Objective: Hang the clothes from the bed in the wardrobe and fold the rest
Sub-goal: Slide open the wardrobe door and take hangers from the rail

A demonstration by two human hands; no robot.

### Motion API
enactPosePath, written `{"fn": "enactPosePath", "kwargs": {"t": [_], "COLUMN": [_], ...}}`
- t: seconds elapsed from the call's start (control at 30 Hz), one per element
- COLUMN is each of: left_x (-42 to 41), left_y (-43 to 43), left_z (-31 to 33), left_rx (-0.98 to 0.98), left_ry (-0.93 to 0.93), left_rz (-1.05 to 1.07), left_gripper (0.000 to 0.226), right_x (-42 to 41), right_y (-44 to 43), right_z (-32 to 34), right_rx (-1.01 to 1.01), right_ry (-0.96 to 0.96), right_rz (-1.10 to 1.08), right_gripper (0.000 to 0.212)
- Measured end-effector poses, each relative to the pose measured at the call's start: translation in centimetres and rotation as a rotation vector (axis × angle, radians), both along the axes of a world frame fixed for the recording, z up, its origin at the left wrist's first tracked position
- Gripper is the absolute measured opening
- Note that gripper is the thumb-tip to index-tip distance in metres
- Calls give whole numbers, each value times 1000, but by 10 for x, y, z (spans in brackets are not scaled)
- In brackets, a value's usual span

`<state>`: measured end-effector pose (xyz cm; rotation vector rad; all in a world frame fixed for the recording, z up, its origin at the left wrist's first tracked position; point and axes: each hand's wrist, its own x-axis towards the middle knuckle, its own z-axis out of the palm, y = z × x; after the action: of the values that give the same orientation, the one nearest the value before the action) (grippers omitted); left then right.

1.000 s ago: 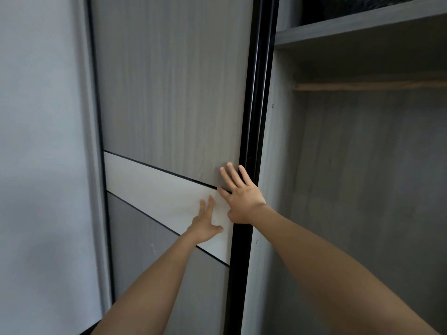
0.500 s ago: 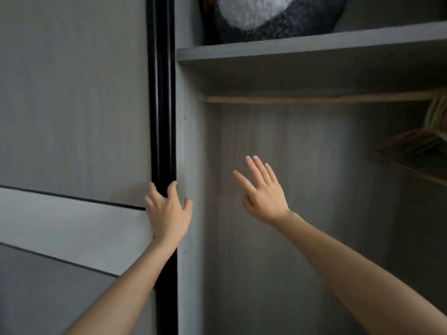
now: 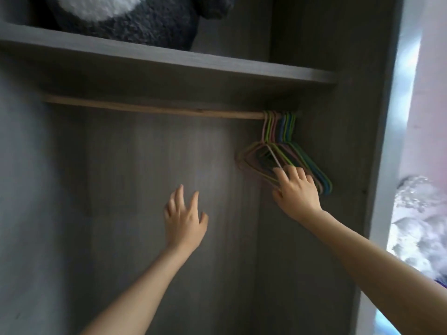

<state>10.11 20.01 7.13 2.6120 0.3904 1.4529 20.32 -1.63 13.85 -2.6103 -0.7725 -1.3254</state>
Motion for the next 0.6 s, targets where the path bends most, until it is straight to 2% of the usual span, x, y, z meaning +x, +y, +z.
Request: {"fn": "enactPosePath", "kwargs": {"t": [0.07, 0.2, 0.33, 0.6], "left_x": [20, 49, 63, 80], "left_y": [-19, -36, -39, -35], "left_z": [-4, -14, -21, -31], "left_rx": [-5, -44, -107, -189], "left_ry": [13, 35, 80, 48], "left_rz": [-36, -50, 22, 49], "left_gripper": [56, 51, 51, 47], "right_x": [15, 35, 58, 88], "right_y": [-19, -36, -42, -29], "right_z": [0, 2, 6, 11], "right_rx": [64, 214, 195, 322], "right_ry": [114, 307, 500, 642], "right_rz": [-63, -34, -32, 157], "right_gripper": [47, 40, 27, 28]}}
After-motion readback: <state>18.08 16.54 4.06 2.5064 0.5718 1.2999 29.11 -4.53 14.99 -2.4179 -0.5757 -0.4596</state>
